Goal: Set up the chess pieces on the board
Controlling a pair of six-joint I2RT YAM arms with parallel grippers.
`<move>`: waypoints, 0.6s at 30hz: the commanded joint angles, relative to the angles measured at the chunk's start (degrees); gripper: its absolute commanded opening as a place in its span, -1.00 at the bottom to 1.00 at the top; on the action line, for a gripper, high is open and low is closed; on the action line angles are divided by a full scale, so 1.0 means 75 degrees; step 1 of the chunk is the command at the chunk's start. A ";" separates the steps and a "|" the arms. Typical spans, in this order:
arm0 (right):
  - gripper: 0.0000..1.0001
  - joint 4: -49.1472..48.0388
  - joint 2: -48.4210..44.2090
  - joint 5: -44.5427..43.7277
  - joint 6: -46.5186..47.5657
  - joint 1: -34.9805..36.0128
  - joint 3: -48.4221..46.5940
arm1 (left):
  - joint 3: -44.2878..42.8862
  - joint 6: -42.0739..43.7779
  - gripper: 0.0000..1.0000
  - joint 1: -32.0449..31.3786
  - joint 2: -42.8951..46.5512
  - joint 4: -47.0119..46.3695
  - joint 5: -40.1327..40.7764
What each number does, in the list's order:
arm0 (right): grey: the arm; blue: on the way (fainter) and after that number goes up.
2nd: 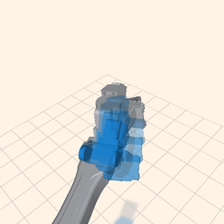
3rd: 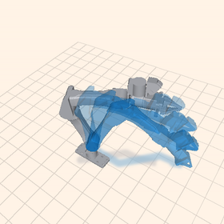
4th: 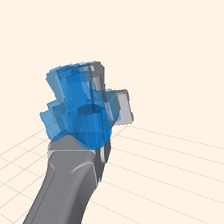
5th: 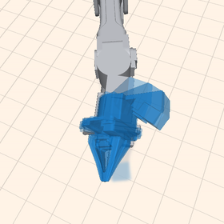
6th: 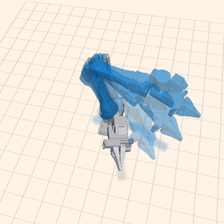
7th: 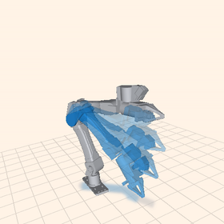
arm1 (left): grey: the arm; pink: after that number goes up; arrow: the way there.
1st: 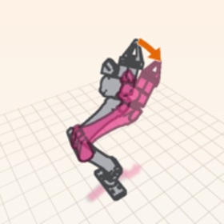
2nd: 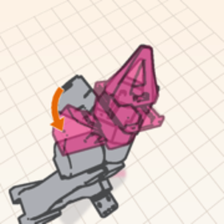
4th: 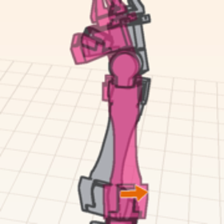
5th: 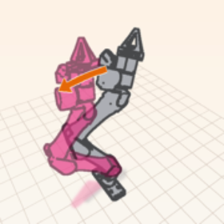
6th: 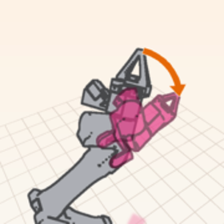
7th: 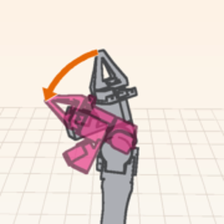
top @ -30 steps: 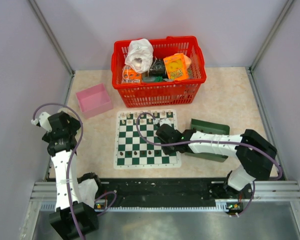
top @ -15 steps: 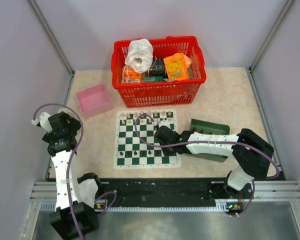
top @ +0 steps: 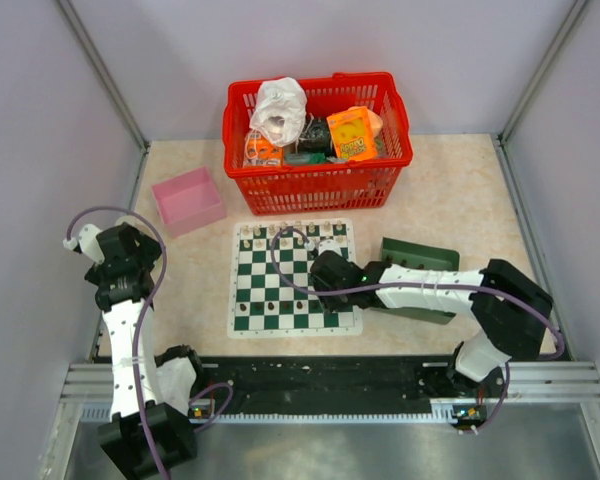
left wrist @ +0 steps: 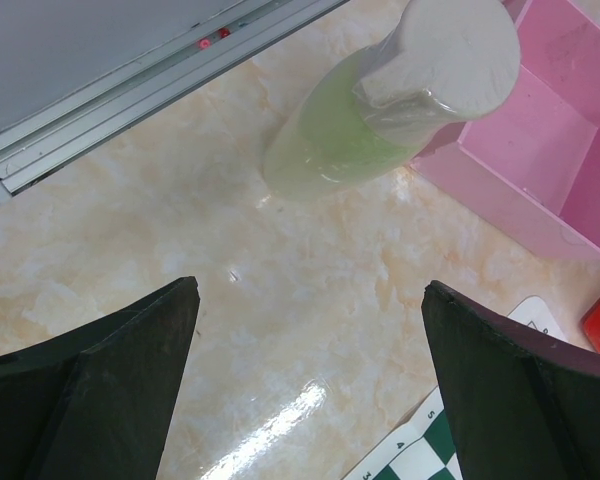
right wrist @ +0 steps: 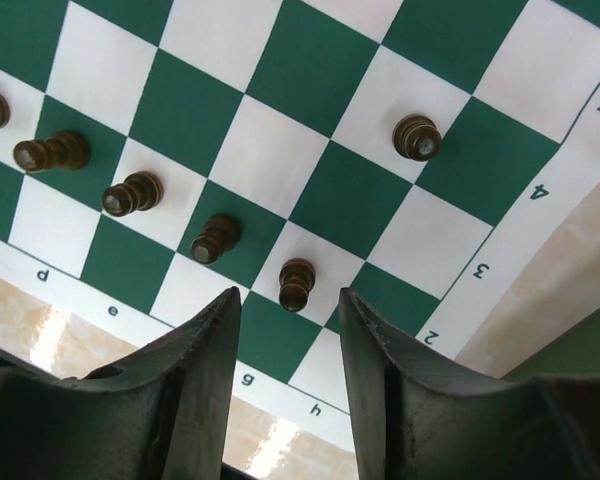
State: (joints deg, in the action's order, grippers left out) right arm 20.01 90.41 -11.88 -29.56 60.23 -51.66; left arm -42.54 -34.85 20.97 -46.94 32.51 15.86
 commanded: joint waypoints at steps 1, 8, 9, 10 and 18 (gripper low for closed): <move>-0.09 0.0004 -0.0710 -0.0103 0.0226 0.0068 -0.0319 | -0.0058 -0.0041 0.97 0.0051 -0.0011 -0.0362 -0.0028; -0.11 -0.0019 -0.0724 -0.0209 0.0449 -0.0681 -0.0577 | -0.0034 -0.0064 0.97 0.0051 0.0036 -0.0339 -0.0063; -0.11 -0.0043 -0.0618 -0.0232 0.0496 -0.0787 -0.0635 | -0.0011 -0.0064 0.97 0.0051 0.0047 -0.0339 -0.0064; -0.12 -0.0078 -0.0536 -0.0209 0.0531 -0.0881 -0.0705 | -0.0011 -0.0053 0.98 0.0040 0.0047 -0.0339 -0.0064; -0.13 -0.0312 0.0343 -0.0139 0.0754 -0.1292 -0.1127 | -0.0023 -0.0029 0.97 0.0051 0.0094 -0.0304 -0.0005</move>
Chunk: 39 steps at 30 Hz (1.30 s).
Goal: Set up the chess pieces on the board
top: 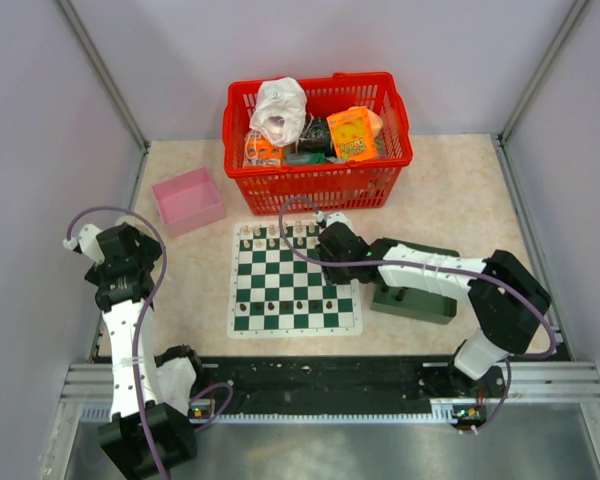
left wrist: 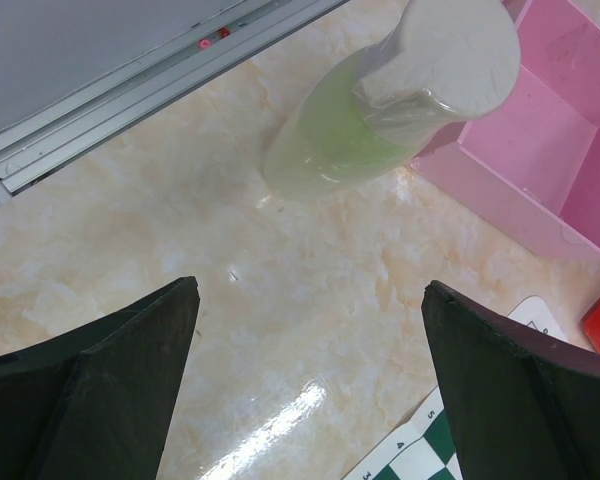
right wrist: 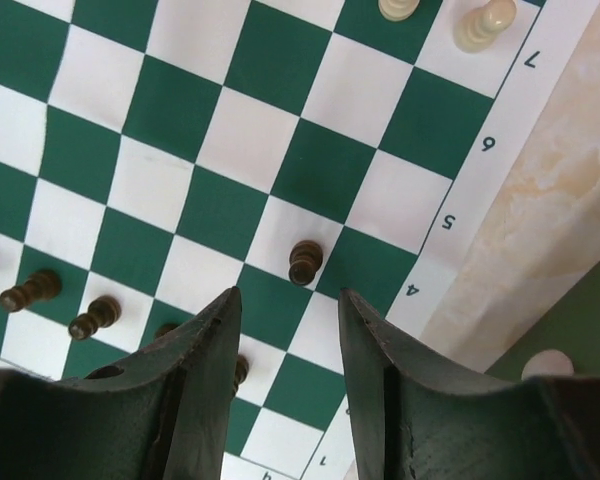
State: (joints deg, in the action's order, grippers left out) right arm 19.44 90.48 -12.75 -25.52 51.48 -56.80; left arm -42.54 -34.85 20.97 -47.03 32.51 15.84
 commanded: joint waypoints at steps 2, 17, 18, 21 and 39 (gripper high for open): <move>-0.17 -0.0272 0.0510 0.0048 0.0227 -0.0208 -0.0525 | 0.0001 -0.0006 0.97 0.0051 0.0094 -0.0292 0.0021; -0.37 -0.0319 0.0956 0.0224 0.0262 -0.0314 -0.0654 | -0.0011 -0.0005 0.98 0.0040 0.0071 -0.0315 0.0045; -0.38 -0.0319 0.0956 0.0236 0.0262 -0.0314 -0.0654 | 0.0001 -0.0006 0.97 0.0051 0.0059 -0.0315 0.0056; -0.40 -0.0319 0.0979 0.0282 0.0285 -0.0325 -0.0666 | -0.0011 0.0006 0.98 0.0040 0.0071 -0.0315 0.0045; -0.56 -0.0225 0.1085 0.0201 0.0297 -0.0325 -0.0701 | 0.0012 -0.0006 0.97 0.0040 0.0059 -0.0315 0.0068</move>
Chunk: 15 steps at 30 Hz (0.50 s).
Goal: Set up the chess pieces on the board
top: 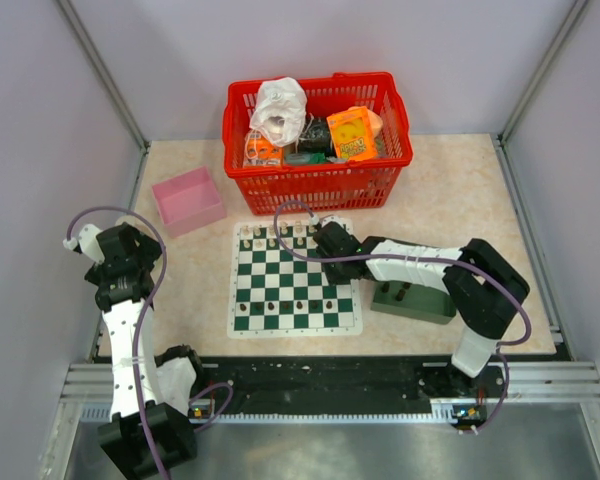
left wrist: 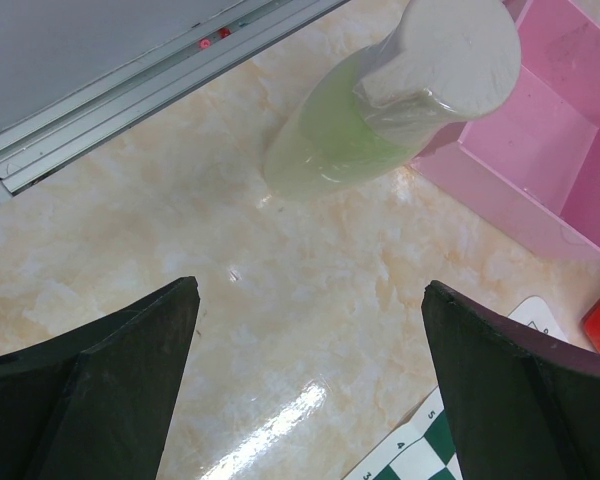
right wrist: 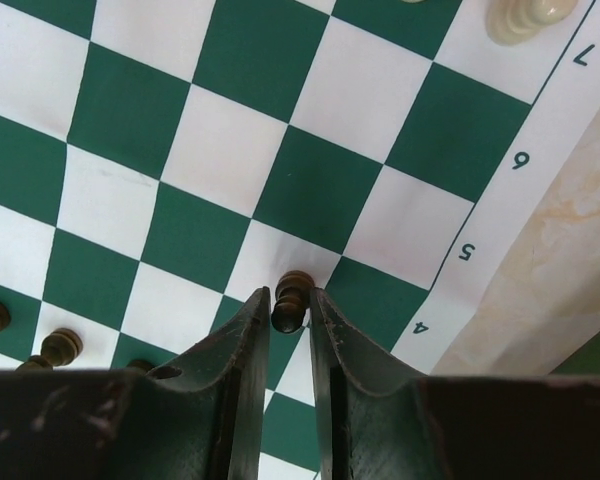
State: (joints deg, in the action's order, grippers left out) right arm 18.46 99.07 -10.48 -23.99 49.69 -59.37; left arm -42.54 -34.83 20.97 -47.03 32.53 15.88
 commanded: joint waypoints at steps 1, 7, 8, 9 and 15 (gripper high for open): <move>-0.57 -0.0106 -0.0084 -0.0114 0.0093 -0.0075 -0.0345 | 0.0001 -0.0020 0.97 0.0040 0.0047 -0.0318 0.0062; -0.74 -0.0117 -0.0271 -0.0138 0.0151 -0.0086 -0.0333 | 0.0012 -0.0032 0.97 0.0051 0.0036 -0.0330 0.0039; -0.75 -0.0106 -0.0318 -0.0161 0.0152 -0.0087 -0.0322 | 0.0001 -0.0032 0.97 0.0040 0.0036 -0.0342 0.0027; -0.75 -0.0036 -0.0365 -0.0161 0.0152 -0.0075 -0.0322 | 0.0001 -0.0032 0.98 0.0051 0.0036 -0.0330 0.0027; -0.77 0.0304 -0.1254 -0.0103 0.0152 -0.0087 0.0029 | -0.0035 -0.0020 0.97 0.0051 0.0036 -0.0330 0.0016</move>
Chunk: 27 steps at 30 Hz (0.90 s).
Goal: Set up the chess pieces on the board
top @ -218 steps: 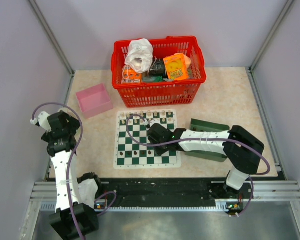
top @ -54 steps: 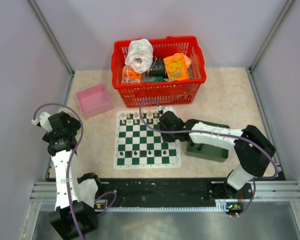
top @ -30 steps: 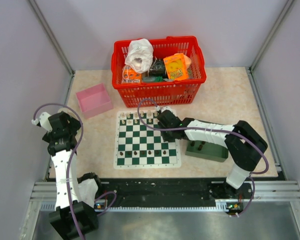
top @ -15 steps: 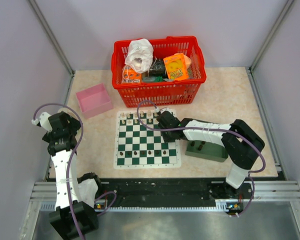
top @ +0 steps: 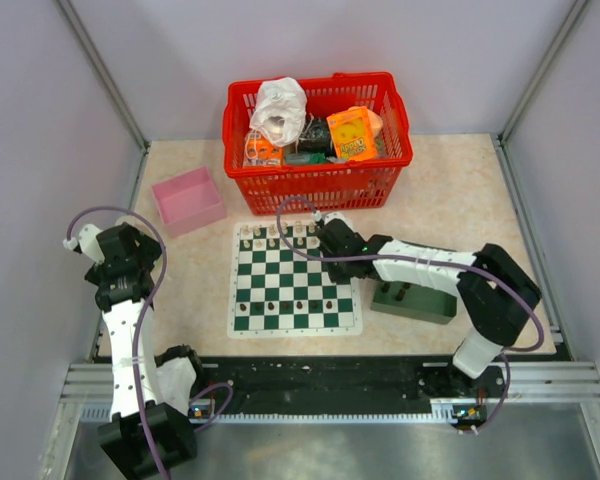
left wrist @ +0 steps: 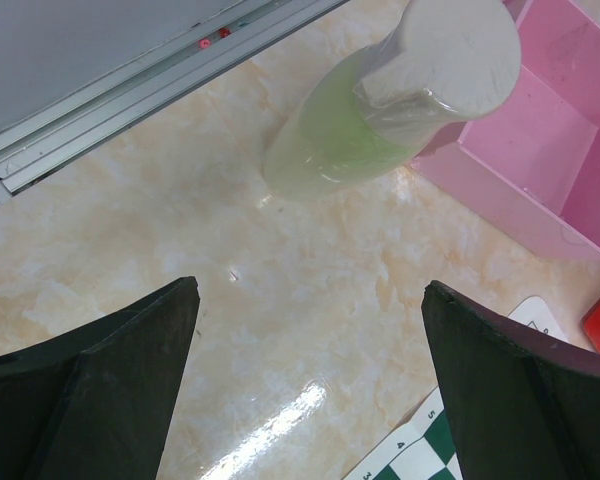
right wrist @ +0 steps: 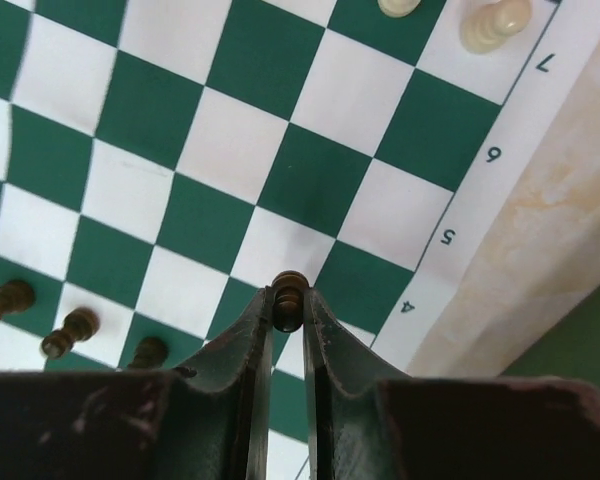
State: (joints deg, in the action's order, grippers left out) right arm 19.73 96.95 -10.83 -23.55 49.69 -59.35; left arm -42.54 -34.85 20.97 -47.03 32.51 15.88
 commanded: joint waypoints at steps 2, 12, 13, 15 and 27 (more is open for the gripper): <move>-0.76 0.0264 -0.1323 0.0014 0.0035 -0.0075 0.0272 | -0.0046 -0.0017 0.98 0.0051 0.0036 -0.0351 0.0004; -0.77 0.0511 -0.2133 0.0249 -0.0598 0.0440 0.1538 | -0.0011 -0.0087 0.97 0.0051 0.0024 -0.0409 -0.0125; -0.77 0.0499 -0.2098 0.0260 -0.0633 0.0510 0.1562 | -0.0023 -0.0088 0.97 0.0051 0.0024 -0.0409 -0.0137; -0.77 0.0441 -0.2040 0.0202 -0.0715 0.0639 0.1667 | -0.0011 -0.0088 0.98 0.0051 0.0036 -0.0409 -0.0137; -0.77 -0.0051 -0.1712 0.0026 -0.0821 0.0757 0.1785 | 0.0059 -0.0076 0.98 0.0051 0.0129 -0.0386 -0.0113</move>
State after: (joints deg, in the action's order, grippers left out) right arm 22.44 83.02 -9.41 -28.77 54.89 -45.74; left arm -42.52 -34.87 20.97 -47.00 32.49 15.20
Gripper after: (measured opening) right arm 0.142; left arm 0.987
